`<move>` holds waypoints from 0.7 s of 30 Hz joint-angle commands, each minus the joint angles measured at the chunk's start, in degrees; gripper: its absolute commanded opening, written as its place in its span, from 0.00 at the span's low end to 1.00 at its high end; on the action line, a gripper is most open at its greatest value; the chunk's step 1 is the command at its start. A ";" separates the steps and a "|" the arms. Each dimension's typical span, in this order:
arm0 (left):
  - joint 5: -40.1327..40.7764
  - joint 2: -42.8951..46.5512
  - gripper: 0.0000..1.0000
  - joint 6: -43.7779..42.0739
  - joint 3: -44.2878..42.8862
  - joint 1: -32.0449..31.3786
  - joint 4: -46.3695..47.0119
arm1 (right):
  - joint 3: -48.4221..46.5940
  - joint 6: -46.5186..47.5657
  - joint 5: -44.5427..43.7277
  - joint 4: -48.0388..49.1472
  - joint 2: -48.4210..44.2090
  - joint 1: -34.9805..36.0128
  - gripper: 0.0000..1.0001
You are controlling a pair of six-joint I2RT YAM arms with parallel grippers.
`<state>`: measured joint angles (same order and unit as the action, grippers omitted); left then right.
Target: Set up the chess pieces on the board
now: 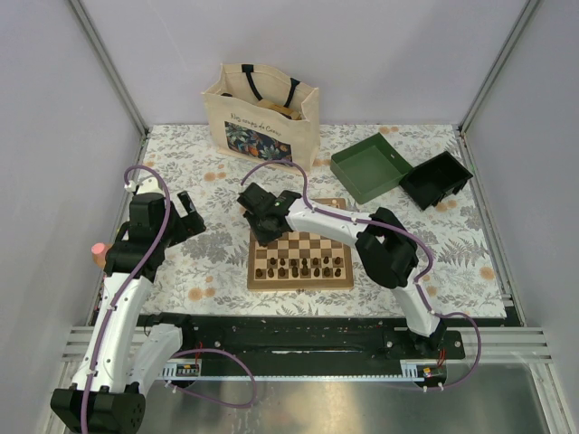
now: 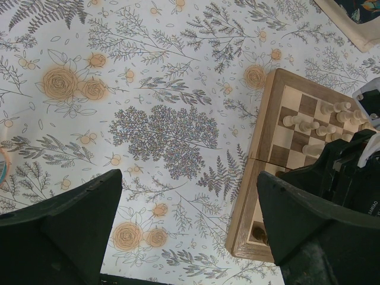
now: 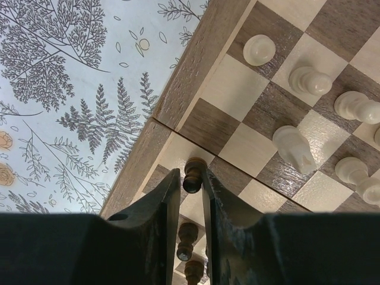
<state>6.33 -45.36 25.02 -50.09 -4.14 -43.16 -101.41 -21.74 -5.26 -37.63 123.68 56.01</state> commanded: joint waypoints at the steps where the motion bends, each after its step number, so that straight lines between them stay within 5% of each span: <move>1: -0.88 0.45 0.99 -0.67 0.34 0.36 2.55 | -2.48 0.82 -0.19 -0.34 0.42 -0.55 0.29; 21: -0.88 0.45 0.99 -0.58 0.43 0.54 2.55 | 3.05 -1.20 2.35 2.12 -4.50 -0.11 0.19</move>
<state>6.20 -45.36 24.99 -50.09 -4.01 -43.16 -100.01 -21.78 -4.54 -36.73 123.11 56.03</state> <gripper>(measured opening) 0.988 0.228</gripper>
